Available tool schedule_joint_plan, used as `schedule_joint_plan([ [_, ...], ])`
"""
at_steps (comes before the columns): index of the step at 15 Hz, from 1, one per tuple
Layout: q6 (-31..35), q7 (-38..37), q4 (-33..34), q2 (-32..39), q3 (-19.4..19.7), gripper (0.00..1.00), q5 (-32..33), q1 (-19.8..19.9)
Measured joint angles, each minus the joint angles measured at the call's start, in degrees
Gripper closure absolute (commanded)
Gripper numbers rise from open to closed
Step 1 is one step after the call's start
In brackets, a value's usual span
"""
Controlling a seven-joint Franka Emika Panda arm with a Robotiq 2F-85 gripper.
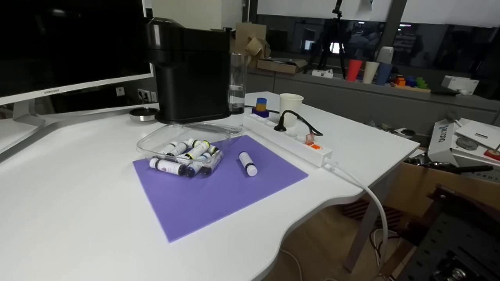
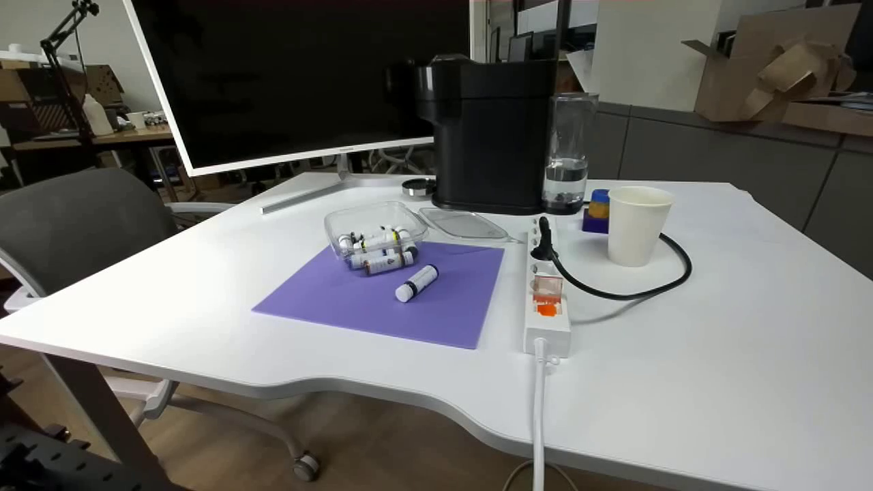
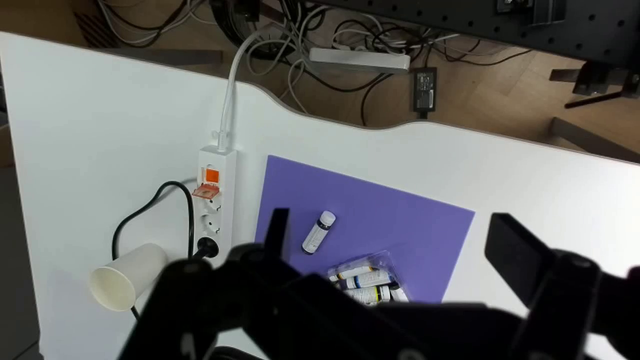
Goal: Close the colorless box
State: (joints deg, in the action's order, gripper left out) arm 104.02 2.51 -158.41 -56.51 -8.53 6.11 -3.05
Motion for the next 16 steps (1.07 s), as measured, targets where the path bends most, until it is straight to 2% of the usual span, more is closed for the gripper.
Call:
schedule_joint_plan([
  [5,0.0,0.0,0.0,0.0,0.0,0.0,0.0,0.0],
  [8,1.6,-2.6,0.0,0.1,0.9,0.0,0.0,1.2],
  [12,7.7,-5.2,0.0,2.0,5.5,0.0,0.1,6.8],
  [16,18.8,-6.0,0.1,8.1,11.3,0.0,-0.1,13.6],
])
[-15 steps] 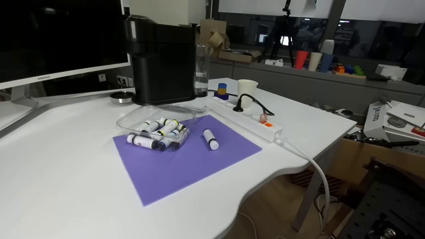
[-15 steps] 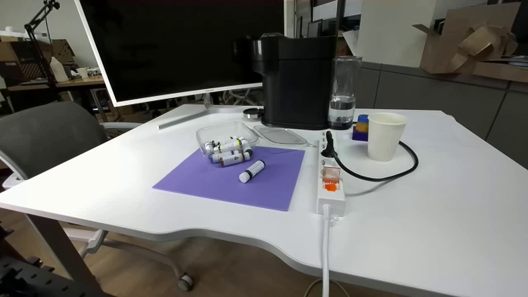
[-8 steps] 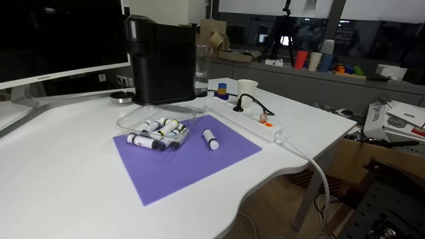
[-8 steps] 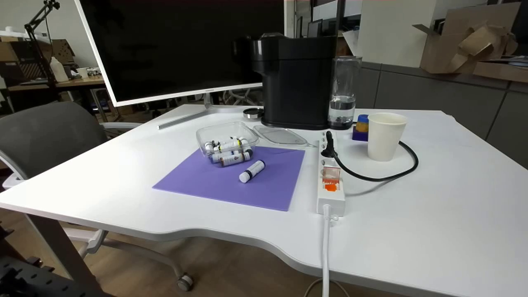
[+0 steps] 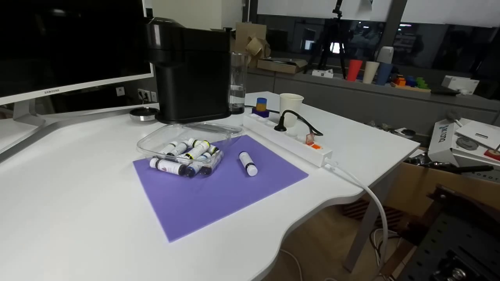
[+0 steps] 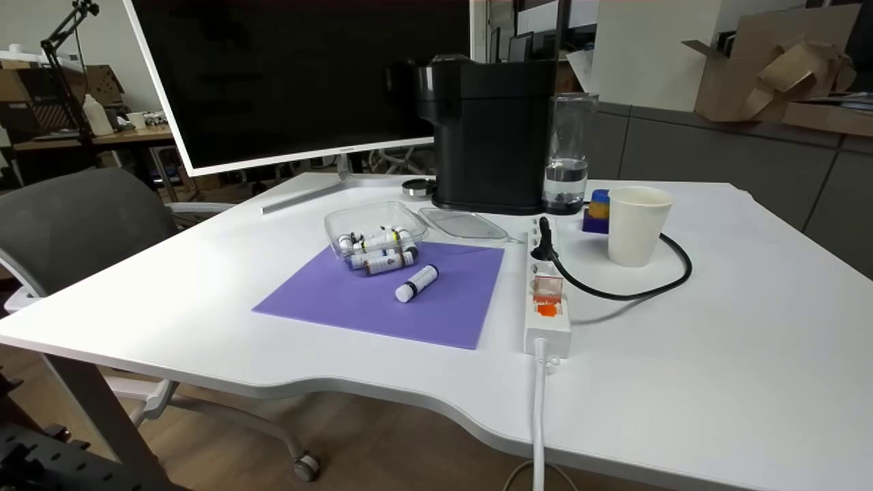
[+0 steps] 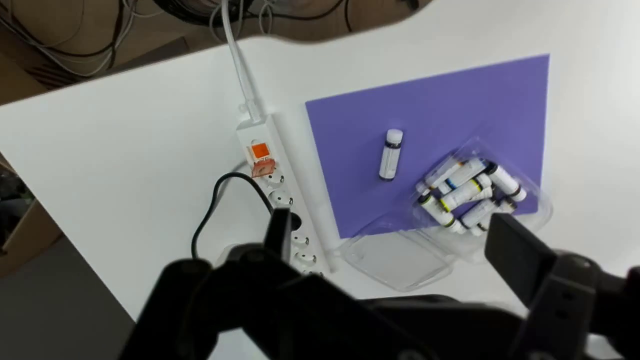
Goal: Close the colorless box
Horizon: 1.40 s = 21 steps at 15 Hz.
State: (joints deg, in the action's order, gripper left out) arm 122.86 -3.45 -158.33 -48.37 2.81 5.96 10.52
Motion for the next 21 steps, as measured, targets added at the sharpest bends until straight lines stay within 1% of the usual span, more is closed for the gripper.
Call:
schedule_joint_plan([
  [3,9.9,0.0,1.3,8.2,4.1,0.0,-0.7,3.3],
  [6,17.0,0.1,5.0,18.7,7.1,0.0,-3.1,4.1],
  [8,18.2,1.0,8.7,25.7,8.4,0.0,-6.7,3.1],
  [11,16.8,7.4,14.0,33.6,10.7,0.0,-16.9,-1.4],
  [13,16.1,8.2,15.8,35.6,11.2,0.0,-18.4,-2.7],
  [16,16.2,8.2,15.9,35.7,10.9,0.0,-18.2,-2.6],
  [19,21.3,4.4,15.0,36.7,9.7,0.0,-17.8,-1.8],
  [21,25.5,0.5,15.0,39.0,9.3,0.0,-17.9,-1.3],
])
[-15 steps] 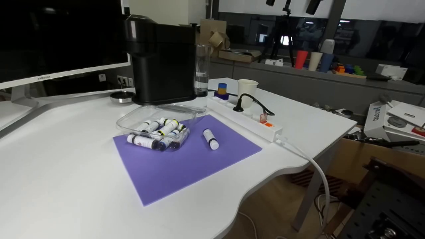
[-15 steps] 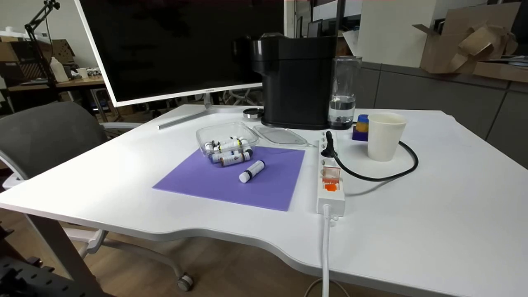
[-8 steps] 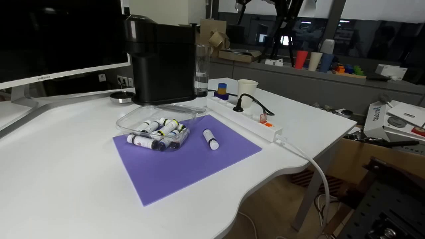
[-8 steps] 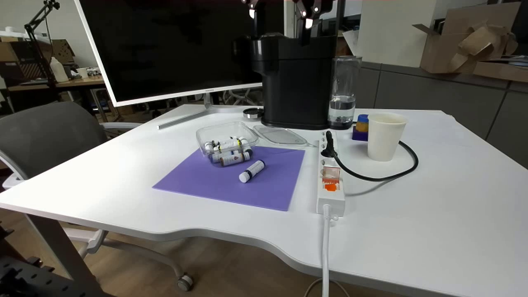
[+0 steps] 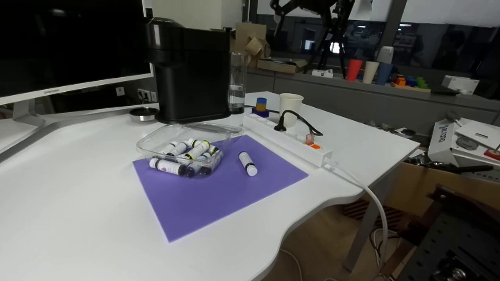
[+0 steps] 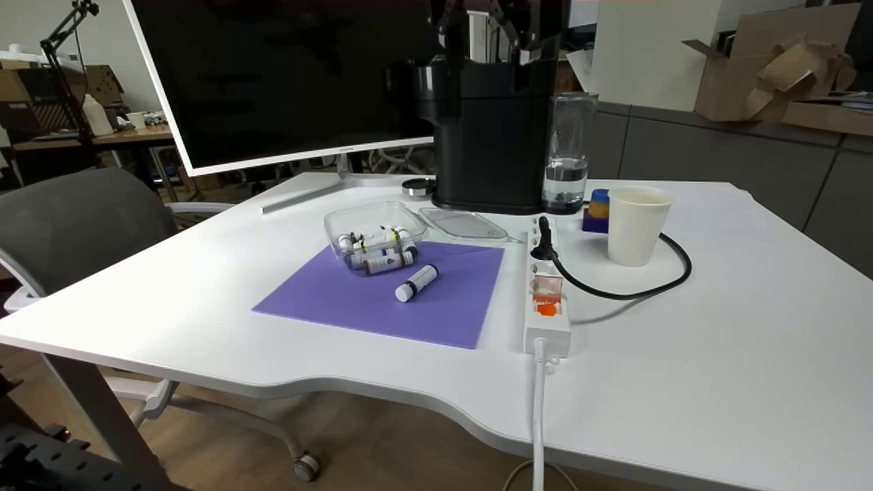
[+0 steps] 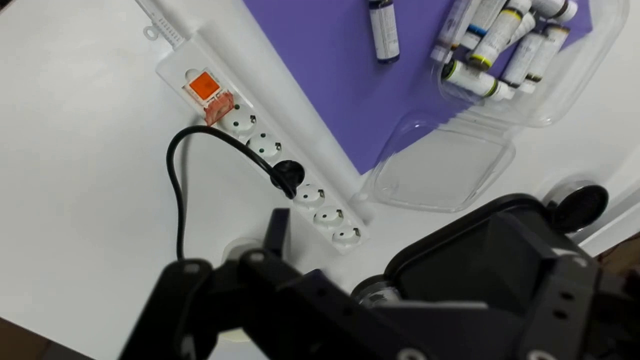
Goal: Close the colorless box
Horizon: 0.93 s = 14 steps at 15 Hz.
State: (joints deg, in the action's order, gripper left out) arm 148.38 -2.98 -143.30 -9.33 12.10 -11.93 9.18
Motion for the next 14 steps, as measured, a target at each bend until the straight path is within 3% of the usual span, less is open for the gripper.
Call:
schedule_joint_plan([
  [6,4.7,-7.4,5.5,12.4,-0.3,0.0,-1.2,0.8],
  [14,-3.8,-7.3,22.9,30.0,-3.8,0.0,-7.7,1.0],
])
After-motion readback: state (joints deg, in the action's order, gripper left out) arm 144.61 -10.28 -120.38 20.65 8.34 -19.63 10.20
